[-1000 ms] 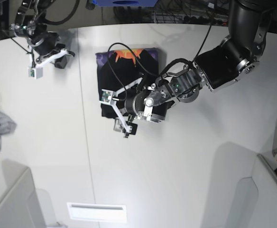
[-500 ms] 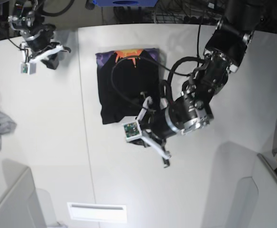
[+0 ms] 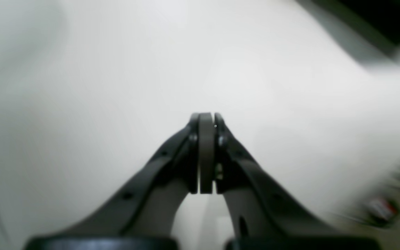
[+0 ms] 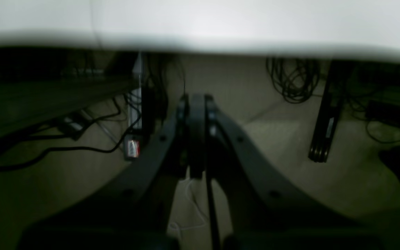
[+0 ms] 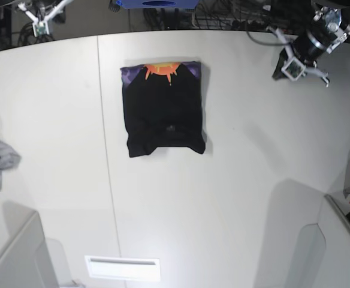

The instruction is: Fold the T-shirt properly

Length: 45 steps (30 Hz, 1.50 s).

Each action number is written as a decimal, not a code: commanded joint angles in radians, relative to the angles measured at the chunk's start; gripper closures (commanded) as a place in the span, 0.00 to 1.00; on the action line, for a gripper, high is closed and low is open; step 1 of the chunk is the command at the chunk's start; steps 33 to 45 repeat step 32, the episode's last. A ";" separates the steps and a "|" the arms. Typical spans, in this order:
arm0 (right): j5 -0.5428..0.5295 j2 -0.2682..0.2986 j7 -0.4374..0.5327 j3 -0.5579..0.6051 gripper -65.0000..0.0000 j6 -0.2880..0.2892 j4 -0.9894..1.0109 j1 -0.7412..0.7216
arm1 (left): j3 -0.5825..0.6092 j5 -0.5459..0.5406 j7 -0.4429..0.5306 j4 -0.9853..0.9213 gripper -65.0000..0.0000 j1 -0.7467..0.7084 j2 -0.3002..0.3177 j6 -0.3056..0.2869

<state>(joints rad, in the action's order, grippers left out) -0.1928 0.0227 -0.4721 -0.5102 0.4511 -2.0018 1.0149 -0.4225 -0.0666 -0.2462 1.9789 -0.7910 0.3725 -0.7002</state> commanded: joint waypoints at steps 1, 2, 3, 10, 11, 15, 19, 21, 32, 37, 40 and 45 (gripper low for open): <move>-0.009 0.007 0.006 0.000 1.00 0.007 -0.009 0.034 | -0.029 -0.019 0.037 0.003 1.00 -0.064 0.004 0.002; -0.007 0.009 -0.024 0.002 1.00 0.007 -0.009 0.048 | -0.046 -0.019 0.048 -0.017 1.00 -0.123 -0.010 0.002; -0.007 0.018 -0.078 0.022 1.00 0.007 -0.007 0.052 | -0.057 -0.019 0.057 -0.046 1.00 -0.164 -0.023 0.002; -0.007 0.056 -0.175 0.279 1.00 0.001 0.272 -0.024 | 0.083 0.003 0.242 -0.516 1.00 -0.156 -0.043 0.002; -0.007 0.052 -0.153 0.302 1.00 0.001 0.350 -0.051 | 0.130 0.037 0.288 -0.643 1.00 -0.117 -0.020 0.002; -0.007 0.052 -0.024 0.397 1.00 -0.031 0.754 -0.209 | 0.314 0.164 0.437 -1.159 1.00 0.107 0.018 0.021; -0.007 0.052 0.203 0.563 1.00 -0.179 1.278 -0.416 | 0.422 0.179 0.506 -1.664 1.00 0.402 0.015 0.170; -0.010 0.046 0.375 0.671 1.00 -0.236 1.585 -0.548 | 0.474 0.184 0.503 -1.878 1.00 0.537 0.010 0.224; -0.012 -0.030 0.720 0.778 1.00 -0.291 1.881 -0.703 | 0.594 0.176 0.506 -1.811 1.00 0.562 -0.019 0.279; -0.012 -0.030 0.720 0.778 1.00 -0.291 1.881 -0.703 | 0.594 0.176 0.506 -1.811 1.00 0.562 -0.019 0.279; -0.012 -0.030 0.720 0.778 1.00 -0.291 1.881 -0.703 | 0.594 0.176 0.506 -1.811 1.00 0.562 -0.019 0.279; -0.012 -0.030 0.720 0.778 1.00 -0.291 1.881 -0.703 | 0.594 0.176 0.506 -1.811 1.00 0.562 -0.019 0.279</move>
